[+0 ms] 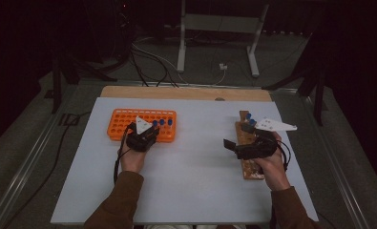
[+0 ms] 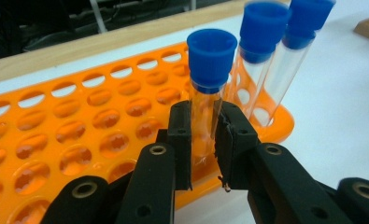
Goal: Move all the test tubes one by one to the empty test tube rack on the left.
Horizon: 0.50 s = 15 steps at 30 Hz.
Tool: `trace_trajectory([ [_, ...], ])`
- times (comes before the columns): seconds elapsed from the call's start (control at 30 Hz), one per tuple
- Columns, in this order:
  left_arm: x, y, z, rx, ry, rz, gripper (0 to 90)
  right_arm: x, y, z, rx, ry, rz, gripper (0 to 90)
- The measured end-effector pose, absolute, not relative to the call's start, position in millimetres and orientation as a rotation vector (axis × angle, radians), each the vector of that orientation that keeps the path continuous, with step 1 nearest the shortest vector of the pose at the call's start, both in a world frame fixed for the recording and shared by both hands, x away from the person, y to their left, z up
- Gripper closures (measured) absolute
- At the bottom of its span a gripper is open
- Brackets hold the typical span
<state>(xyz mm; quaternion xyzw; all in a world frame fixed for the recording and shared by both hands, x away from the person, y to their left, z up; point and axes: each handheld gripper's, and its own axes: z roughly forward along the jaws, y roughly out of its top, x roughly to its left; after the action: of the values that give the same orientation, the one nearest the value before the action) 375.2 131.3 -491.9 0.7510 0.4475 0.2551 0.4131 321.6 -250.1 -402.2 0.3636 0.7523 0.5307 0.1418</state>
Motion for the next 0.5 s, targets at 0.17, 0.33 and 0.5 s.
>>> trace_trajectory([
  [0.17,372.1,134.7,-491.5,1.864,1.142,0.604,72.1,322.0,-254.4,-401.0,1.056,2.146,1.538,0.4],
  [0.33,360.7,145.0,-486.0,1.781,1.145,0.563,61.3,324.0,-259.0,-400.7,1.074,2.122,1.533,0.4],
  [0.5,344.7,153.7,-477.0,1.720,1.111,0.536,50.5,325.0,-261.7,-400.4,1.077,2.097,1.481,0.4],
])
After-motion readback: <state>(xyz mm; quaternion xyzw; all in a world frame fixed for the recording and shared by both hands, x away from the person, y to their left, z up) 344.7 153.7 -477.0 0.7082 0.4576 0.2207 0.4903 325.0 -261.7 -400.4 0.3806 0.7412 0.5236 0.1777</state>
